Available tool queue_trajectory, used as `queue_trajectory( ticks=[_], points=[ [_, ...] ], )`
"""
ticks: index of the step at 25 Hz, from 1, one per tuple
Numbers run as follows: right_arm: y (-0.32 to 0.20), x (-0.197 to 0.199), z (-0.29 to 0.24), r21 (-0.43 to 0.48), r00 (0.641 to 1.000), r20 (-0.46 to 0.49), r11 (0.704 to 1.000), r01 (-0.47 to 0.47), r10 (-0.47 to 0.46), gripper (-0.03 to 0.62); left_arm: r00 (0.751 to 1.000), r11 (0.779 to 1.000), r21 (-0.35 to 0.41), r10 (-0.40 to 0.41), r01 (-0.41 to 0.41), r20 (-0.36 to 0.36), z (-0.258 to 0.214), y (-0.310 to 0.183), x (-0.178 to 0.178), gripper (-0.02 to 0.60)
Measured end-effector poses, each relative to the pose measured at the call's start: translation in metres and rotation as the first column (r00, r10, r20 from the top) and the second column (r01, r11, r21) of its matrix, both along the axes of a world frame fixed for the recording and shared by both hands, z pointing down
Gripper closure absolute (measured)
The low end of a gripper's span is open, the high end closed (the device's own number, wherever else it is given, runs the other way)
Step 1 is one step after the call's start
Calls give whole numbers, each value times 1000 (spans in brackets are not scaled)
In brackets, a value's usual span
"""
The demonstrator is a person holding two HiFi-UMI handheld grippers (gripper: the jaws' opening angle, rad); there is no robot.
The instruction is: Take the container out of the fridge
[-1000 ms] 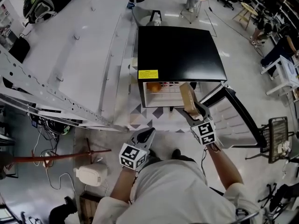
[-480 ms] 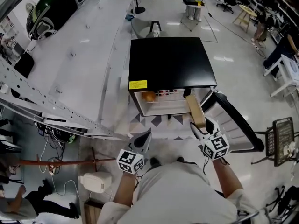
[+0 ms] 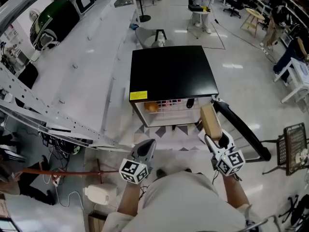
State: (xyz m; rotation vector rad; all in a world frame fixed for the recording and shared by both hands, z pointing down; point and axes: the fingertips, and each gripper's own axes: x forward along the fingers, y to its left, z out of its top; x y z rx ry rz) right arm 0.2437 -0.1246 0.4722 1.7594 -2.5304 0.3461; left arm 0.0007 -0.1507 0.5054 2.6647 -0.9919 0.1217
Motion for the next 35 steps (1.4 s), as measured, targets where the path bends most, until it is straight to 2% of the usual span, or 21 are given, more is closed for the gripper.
queue_trajectory(
  ticks=[11,35],
  points=[
    [16,21,-21,61,999,24,998,-33,31,336,999,1000,13,-21,21,-28,-12,1,9,577],
    [11,21,-27,78,999,22,997,-29,27,344,999,999,27,-31,32,-28,-18,-3,5,577]
  ],
)
